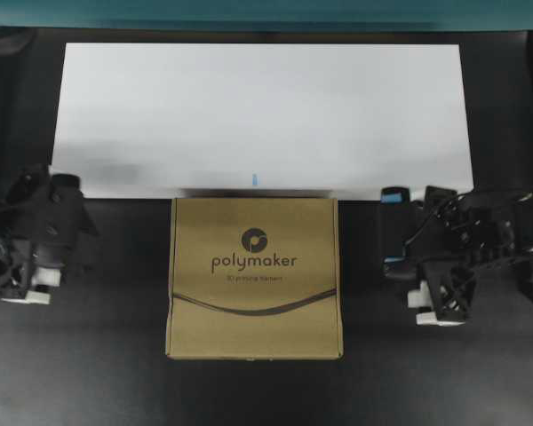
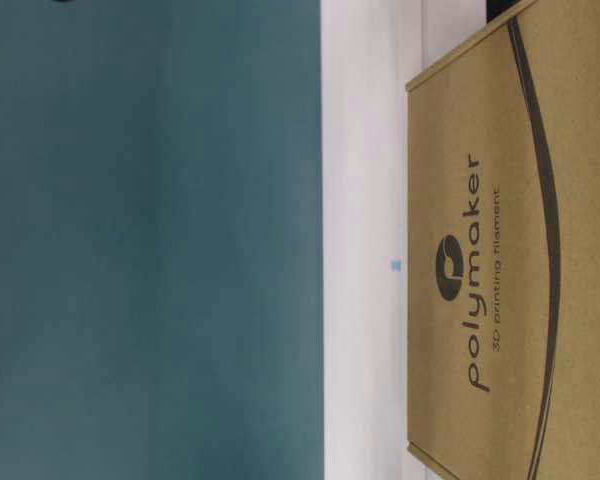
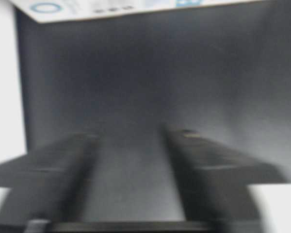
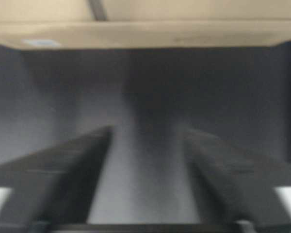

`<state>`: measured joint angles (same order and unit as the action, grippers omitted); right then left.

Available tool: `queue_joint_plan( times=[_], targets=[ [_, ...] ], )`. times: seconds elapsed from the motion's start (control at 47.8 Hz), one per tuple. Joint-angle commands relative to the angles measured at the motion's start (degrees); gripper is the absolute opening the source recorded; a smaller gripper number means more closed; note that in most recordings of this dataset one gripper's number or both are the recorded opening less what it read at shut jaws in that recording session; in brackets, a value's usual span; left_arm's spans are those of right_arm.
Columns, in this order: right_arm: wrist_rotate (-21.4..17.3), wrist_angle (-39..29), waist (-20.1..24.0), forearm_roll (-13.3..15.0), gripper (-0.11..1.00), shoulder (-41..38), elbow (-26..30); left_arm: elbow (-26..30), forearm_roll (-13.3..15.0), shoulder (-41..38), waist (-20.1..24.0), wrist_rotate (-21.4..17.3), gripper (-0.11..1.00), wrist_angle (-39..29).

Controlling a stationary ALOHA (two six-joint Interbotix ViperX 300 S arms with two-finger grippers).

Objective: Place the cardboard box on the stand after clamping it between your arms.
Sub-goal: 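Move both grippers inward toward the sides of the polymaker box, then press both grippers against opposite sides of the box to clamp it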

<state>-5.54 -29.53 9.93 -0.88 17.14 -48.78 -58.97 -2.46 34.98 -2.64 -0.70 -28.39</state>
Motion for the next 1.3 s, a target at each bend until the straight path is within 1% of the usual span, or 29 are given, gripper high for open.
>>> queue_joint_plan(
  times=[0.0, 0.063, 0.105, 0.23, 0.314, 0.523, 0.836, 0.982, 1.191, 1.275],
  targets=[
    [-0.5, 1.0, 0.4, 0.2, 0.68, -3.3, 0.2, 1.2, -0.2, -3.2, -0.4, 1.0, 0.68, 1.3],
    [-0.3, 1.8, 0.4, 0.3, 0.81, -5.4, 0.4, 1.2, -0.2, -5.8, -0.4, 1.9, 0.82, 3.0],
    [-0.3, 2.5, 0.2, 0.3, 0.85, -6.5, 0.9, 1.3, -0.2, -7.6, -0.4, 2.4, 0.87, 4.5],
    [-0.3, 4.2, -0.4, 0.4, 0.83, -10.0, 1.7, 1.8, -0.2, -13.6, -0.3, 2.6, 0.83, 10.5],
    [-0.3, 5.4, -0.7, 0.4, 0.83, -11.7, 2.4, 3.1, -0.2, -17.4, 0.0, 2.7, 0.83, 12.9],
    [-0.2, 8.2, -1.6, 0.5, 0.83, -16.0, 3.6, 6.4, -0.2, -24.1, 0.4, 2.6, 0.83, 13.4],
    [0.1, 11.0, -1.8, 0.8, 0.83, -21.4, 7.0, 10.7, -0.2, -29.7, 1.1, 2.5, 0.83, 14.3],
    [0.0, 10.9, -2.2, 1.8, 0.83, -22.3, 9.1, 12.5, -0.2, -31.6, 1.2, 2.6, 0.83, 14.6],
    [-0.1, 10.5, -2.6, 1.8, 0.83, -22.9, 11.2, 15.5, -0.2, -33.0, 1.2, 2.5, 0.83, 15.0],
    [-0.2, 9.0, -2.6, 1.8, 0.83, -22.6, 11.8, 16.6, -0.2, -32.8, 1.2, 2.4, 0.83, 14.5]
  ],
)
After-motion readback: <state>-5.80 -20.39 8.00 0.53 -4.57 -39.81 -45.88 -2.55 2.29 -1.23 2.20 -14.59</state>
